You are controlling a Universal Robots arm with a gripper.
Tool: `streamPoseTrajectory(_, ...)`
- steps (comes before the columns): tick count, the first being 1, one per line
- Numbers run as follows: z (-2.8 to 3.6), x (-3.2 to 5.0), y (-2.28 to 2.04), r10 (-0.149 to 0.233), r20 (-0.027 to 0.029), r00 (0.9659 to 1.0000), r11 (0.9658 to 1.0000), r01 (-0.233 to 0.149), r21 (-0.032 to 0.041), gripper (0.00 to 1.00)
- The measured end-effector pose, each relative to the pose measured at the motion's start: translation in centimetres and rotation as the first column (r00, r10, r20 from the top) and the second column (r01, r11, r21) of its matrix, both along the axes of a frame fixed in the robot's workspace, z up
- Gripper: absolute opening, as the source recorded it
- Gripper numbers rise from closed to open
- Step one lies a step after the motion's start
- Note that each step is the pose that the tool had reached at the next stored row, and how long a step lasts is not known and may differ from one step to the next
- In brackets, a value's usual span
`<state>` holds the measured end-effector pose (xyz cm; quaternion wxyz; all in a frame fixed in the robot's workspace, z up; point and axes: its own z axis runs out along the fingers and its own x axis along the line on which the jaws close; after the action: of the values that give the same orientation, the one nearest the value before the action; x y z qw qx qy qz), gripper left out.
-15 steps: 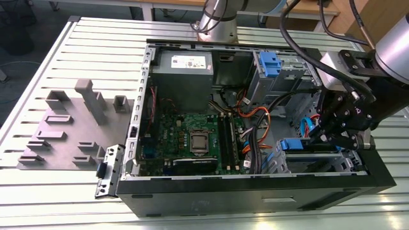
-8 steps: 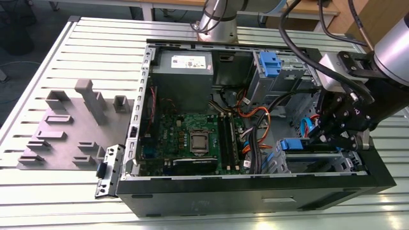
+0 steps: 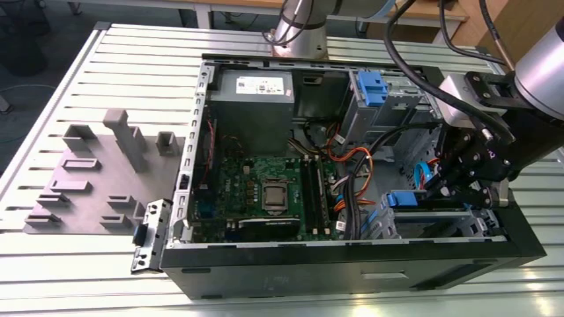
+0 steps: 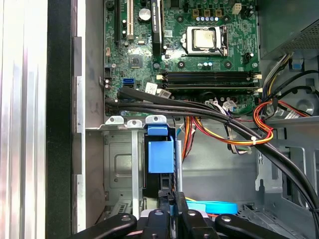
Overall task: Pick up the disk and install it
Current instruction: 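Insert the first disk wire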
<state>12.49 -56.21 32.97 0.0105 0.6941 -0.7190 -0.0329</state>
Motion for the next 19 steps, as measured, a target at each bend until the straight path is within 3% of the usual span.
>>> streamPoseTrajectory(5, -0.03, 0.00, 0.00, 0.000, 0.0000, 1.0000, 1.0000, 0.000, 0.0004, 0.17)
streamPoseTrajectory(8, -0.03, 0.00, 0.00, 0.000, 0.0000, 1.0000, 1.0000, 0.000, 0.0002, 0.29)
streamPoseTrajectory(11, 0.09, 0.00, 0.00, 0.000, 0.0000, 1.0000, 1.0000, 0.000, 0.0001, 0.29)
streamPoseTrajectory(19, 2.25, 0.00, 0.00, 0.000, 0.0000, 1.0000, 1.0000, 0.000, 0.0002, 0.29)
